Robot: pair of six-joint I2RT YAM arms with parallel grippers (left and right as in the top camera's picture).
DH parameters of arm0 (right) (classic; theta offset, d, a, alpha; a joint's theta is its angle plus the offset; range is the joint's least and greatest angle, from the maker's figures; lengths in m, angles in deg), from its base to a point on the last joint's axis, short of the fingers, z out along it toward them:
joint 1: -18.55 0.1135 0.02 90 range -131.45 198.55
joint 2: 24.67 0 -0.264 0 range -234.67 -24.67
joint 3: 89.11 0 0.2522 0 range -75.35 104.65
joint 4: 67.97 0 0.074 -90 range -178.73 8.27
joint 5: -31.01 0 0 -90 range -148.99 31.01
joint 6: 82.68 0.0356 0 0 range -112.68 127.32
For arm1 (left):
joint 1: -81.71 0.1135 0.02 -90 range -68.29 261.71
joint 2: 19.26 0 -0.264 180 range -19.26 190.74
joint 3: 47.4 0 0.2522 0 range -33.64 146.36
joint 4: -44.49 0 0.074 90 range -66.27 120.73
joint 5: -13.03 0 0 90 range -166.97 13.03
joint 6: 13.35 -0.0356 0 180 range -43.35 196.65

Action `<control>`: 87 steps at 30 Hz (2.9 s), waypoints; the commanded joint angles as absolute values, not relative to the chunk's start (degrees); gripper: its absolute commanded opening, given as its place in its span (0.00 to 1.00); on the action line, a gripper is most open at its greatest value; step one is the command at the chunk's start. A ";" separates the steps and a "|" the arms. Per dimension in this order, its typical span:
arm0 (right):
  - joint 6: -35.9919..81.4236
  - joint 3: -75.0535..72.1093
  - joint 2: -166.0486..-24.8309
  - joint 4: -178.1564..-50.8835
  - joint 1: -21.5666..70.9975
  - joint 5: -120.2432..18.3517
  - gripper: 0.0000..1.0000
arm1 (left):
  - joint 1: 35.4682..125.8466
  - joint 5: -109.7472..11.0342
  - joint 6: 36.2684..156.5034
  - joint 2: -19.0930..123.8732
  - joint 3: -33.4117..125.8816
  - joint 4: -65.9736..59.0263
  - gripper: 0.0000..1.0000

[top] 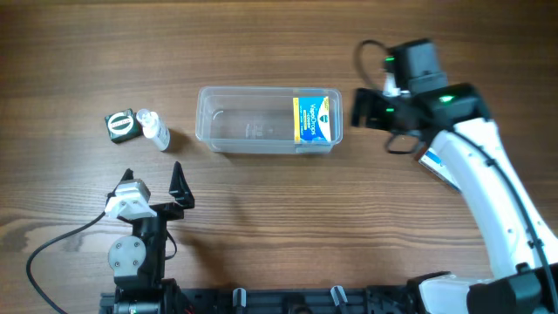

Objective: Pack container
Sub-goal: 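Move right gripper to the white Panadol box and grasp it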

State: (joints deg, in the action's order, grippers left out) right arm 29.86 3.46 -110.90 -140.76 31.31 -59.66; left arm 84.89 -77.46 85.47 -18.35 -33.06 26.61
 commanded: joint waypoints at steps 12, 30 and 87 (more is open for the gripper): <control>52.75 -5.20 -110.55 -143.82 12.20 -67.13 1.00 | 85.30 -76.96 84.40 -18.44 -33.32 26.57 1.00; 111.24 -20.80 -110.60 -136.08 10.43 -69.32 1.00 | 85.32 -76.98 84.40 -18.44 -33.32 26.57 1.00; 105.77 -21.77 -124.54 -121.53 4.55 -70.61 0.45 | 85.30 -76.96 84.40 -18.39 -33.32 26.57 1.00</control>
State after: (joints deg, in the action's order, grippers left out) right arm 112.33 -21.22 -123.69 -121.46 4.73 -71.83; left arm 84.89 -77.46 85.47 -18.35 -33.06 26.61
